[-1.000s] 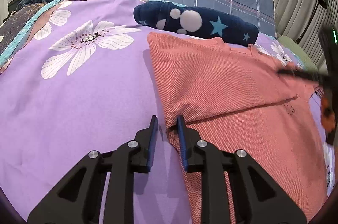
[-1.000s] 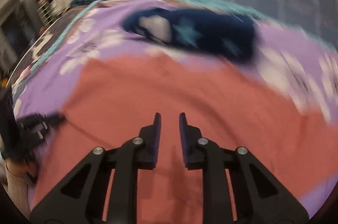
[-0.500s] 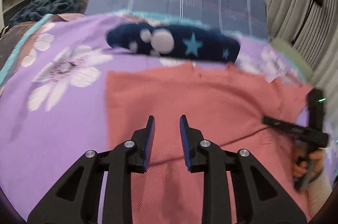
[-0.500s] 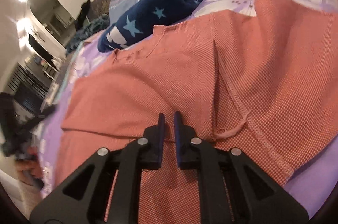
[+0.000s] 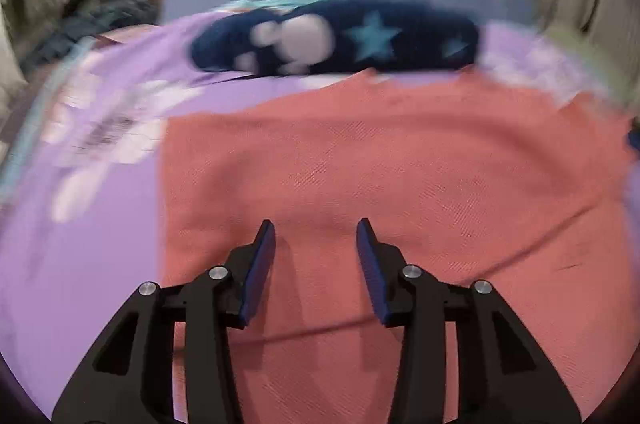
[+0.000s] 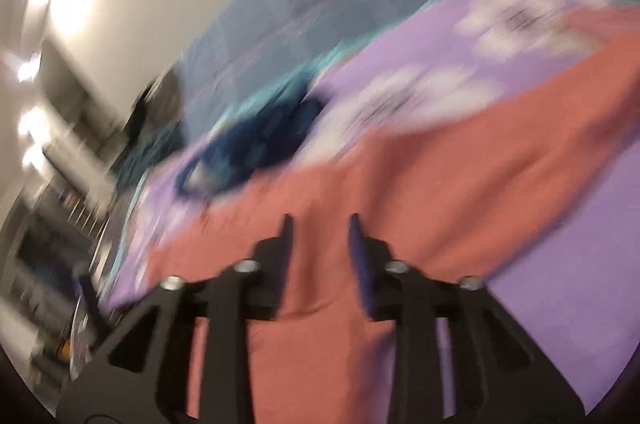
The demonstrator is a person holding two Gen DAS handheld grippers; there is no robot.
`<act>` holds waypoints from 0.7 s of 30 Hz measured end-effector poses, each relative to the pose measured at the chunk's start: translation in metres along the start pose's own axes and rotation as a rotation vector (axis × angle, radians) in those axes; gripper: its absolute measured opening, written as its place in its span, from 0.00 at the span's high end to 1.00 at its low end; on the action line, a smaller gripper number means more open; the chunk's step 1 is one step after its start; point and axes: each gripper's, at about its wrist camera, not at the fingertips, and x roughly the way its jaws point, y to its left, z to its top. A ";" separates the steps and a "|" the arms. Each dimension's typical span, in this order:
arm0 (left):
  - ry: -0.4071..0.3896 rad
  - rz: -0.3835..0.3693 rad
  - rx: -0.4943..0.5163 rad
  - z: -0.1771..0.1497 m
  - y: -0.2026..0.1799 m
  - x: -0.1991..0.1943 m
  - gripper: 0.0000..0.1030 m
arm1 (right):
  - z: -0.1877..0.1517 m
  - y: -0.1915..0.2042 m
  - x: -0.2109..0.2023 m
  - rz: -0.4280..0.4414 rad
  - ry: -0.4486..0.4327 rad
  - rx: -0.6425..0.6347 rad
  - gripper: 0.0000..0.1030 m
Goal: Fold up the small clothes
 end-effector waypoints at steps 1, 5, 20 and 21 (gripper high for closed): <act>-0.030 -0.053 -0.018 0.004 -0.004 -0.009 0.57 | 0.008 -0.015 -0.010 -0.035 -0.025 0.023 0.63; -0.081 -0.150 -0.016 0.013 -0.025 -0.012 0.53 | 0.029 -0.106 -0.053 -0.219 -0.095 0.236 0.63; 0.009 -0.106 0.077 -0.001 -0.055 0.031 0.29 | 0.049 -0.163 -0.021 -0.213 -0.128 0.429 0.97; 0.008 -0.110 0.074 -0.002 -0.055 0.031 0.29 | 0.056 -0.160 -0.020 -0.221 -0.132 0.432 0.97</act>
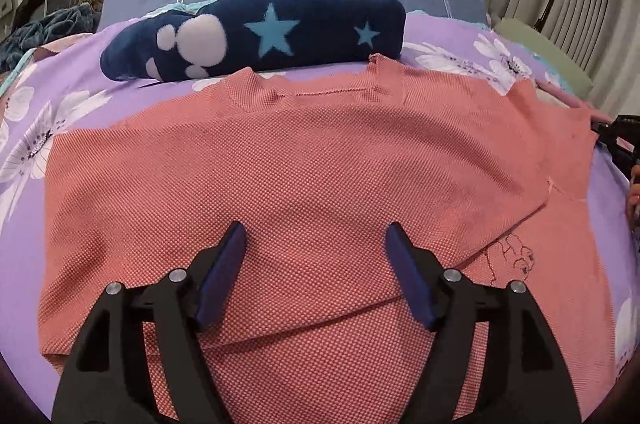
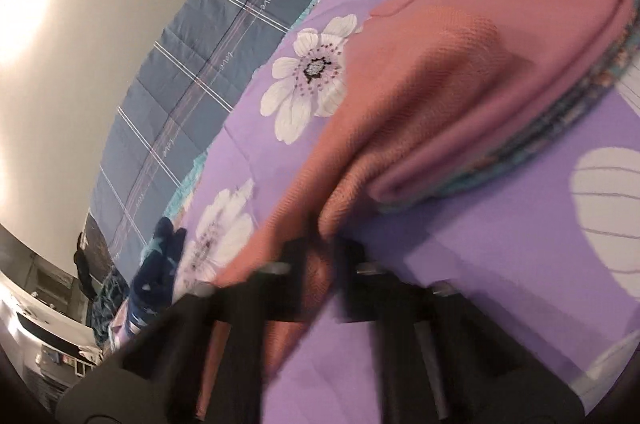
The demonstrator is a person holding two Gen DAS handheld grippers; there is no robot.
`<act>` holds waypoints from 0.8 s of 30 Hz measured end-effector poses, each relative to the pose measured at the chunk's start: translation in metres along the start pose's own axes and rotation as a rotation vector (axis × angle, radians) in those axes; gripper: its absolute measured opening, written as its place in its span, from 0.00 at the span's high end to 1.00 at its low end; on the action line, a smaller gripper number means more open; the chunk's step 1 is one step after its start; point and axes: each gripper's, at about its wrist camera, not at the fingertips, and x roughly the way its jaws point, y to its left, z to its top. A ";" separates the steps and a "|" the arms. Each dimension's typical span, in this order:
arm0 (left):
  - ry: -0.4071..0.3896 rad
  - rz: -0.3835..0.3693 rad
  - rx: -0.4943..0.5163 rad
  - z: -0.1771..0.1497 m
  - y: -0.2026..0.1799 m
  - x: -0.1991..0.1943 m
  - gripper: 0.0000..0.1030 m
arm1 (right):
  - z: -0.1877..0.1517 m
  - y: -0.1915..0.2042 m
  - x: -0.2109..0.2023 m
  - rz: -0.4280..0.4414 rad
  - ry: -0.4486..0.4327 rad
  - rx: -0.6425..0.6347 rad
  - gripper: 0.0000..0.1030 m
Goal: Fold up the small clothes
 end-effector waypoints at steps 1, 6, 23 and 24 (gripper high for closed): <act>-0.001 -0.006 -0.004 -0.001 0.001 -0.001 0.29 | 0.000 0.010 -0.008 0.001 -0.038 -0.004 0.97; -0.015 -0.058 -0.044 -0.002 0.008 -0.005 0.29 | -0.035 0.122 -0.032 0.168 -0.104 -0.284 0.97; -0.080 -0.314 -0.275 -0.005 0.050 -0.014 0.29 | -0.215 0.184 0.014 0.310 0.474 -0.802 0.81; -0.079 -0.313 -0.274 -0.005 0.051 -0.014 0.29 | -0.213 0.182 0.012 0.304 0.469 -0.786 0.80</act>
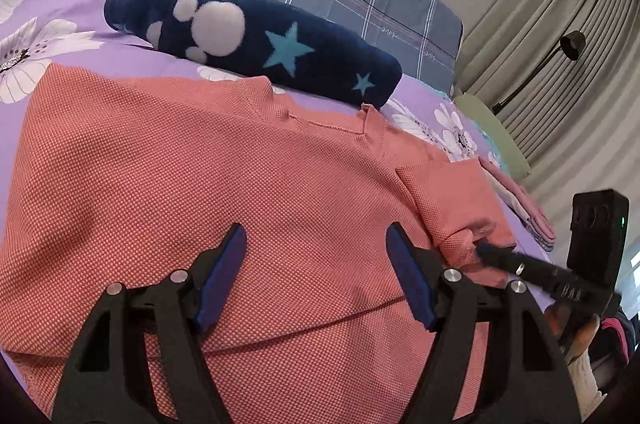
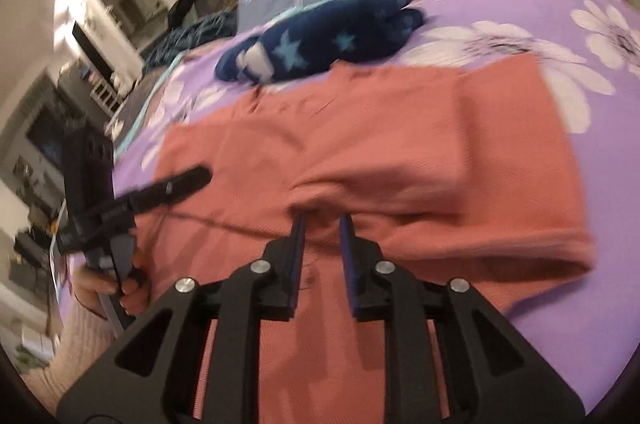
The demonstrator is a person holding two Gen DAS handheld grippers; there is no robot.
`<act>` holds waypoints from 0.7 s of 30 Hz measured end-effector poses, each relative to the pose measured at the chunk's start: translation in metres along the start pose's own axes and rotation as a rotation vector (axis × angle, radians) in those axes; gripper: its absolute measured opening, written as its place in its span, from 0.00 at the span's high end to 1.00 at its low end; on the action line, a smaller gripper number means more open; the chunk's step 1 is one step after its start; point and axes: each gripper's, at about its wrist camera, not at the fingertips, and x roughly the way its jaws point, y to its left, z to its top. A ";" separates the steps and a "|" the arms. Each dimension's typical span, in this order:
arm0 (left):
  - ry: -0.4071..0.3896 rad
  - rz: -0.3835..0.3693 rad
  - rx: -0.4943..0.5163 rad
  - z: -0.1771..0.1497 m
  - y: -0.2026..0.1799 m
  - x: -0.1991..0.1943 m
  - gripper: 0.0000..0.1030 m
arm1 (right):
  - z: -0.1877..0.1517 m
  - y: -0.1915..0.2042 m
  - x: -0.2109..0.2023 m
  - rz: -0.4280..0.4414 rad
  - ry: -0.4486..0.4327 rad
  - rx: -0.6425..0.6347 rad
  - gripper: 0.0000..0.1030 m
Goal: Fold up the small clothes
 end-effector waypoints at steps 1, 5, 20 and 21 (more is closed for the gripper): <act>0.001 0.003 0.003 0.000 0.000 0.000 0.29 | 0.003 -0.010 -0.005 -0.005 0.007 0.054 0.80; 0.002 0.005 0.005 0.000 0.000 0.000 0.29 | 0.007 -0.036 -0.014 0.031 -0.005 0.223 0.71; -0.067 -0.088 -0.116 0.009 0.022 -0.026 0.32 | 0.063 0.060 0.008 0.151 -0.081 -0.001 0.79; -0.077 -0.105 -0.127 0.009 0.025 -0.030 0.32 | 0.064 0.082 0.013 0.204 -0.062 -0.063 0.58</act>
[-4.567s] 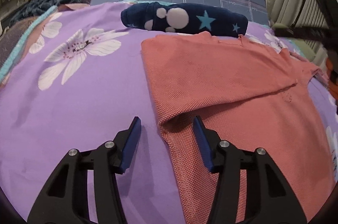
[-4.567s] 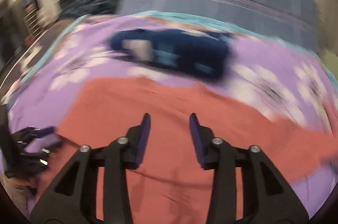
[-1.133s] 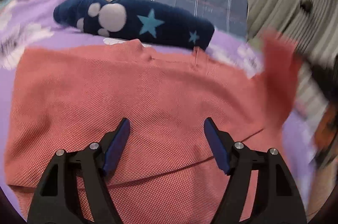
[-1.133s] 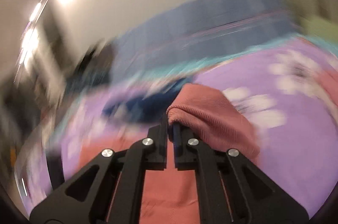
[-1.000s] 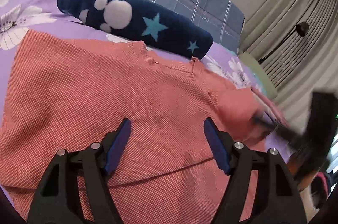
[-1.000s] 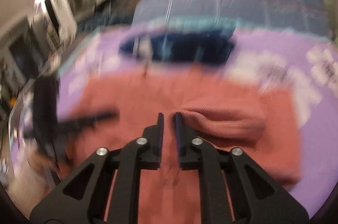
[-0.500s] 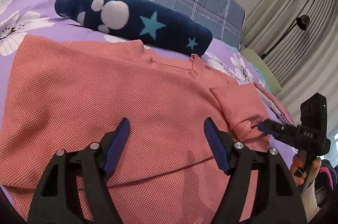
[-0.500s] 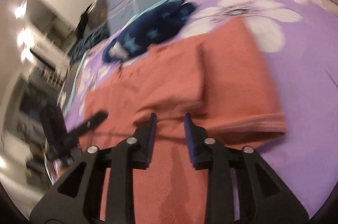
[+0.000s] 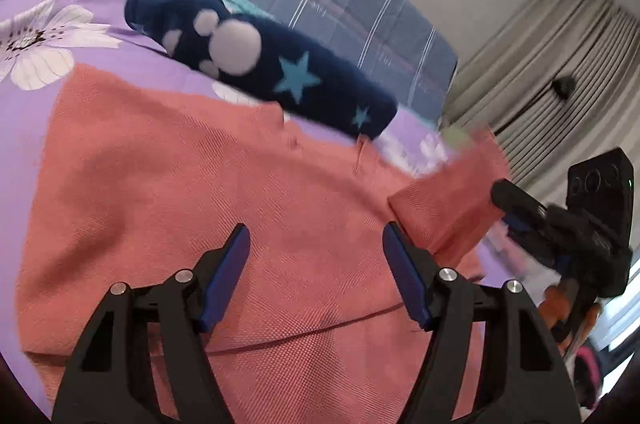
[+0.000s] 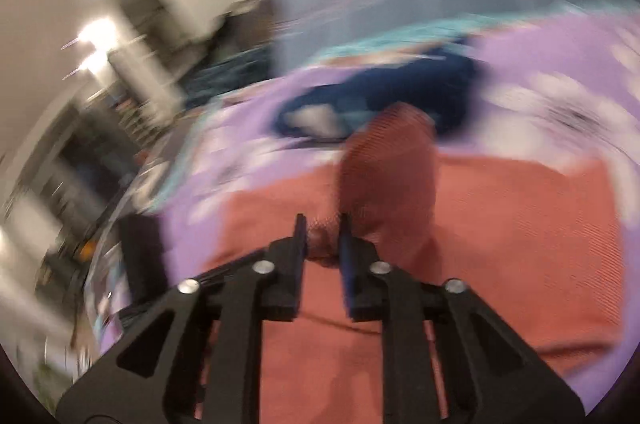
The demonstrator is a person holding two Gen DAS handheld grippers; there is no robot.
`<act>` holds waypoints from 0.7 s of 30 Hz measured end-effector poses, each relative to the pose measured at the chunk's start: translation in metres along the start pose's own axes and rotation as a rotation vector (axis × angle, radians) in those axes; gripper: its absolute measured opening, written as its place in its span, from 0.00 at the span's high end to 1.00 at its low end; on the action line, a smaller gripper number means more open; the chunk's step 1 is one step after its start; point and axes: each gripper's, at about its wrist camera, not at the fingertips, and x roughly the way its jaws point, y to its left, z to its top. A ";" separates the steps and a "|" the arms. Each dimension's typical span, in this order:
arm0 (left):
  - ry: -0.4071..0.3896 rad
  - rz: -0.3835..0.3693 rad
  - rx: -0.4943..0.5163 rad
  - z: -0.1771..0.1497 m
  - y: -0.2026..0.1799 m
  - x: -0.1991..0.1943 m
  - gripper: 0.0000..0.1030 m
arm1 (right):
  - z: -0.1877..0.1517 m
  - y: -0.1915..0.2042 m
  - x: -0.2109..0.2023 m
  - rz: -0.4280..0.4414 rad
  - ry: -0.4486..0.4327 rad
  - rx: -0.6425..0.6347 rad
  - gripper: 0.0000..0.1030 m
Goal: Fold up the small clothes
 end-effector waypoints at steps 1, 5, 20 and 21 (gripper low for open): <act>-0.009 -0.028 -0.016 0.002 0.004 -0.005 0.32 | 0.000 0.010 0.006 0.000 0.024 -0.037 0.46; 0.028 -0.123 -0.067 0.002 0.011 -0.003 0.32 | -0.015 0.008 0.011 -0.099 0.030 -0.080 0.47; 0.182 0.115 0.181 -0.022 -0.059 0.047 0.93 | -0.095 -0.090 -0.030 -0.160 0.099 0.045 0.72; 0.164 0.102 0.182 -0.016 -0.068 0.043 0.93 | -0.096 -0.089 -0.028 -0.161 0.099 0.038 0.72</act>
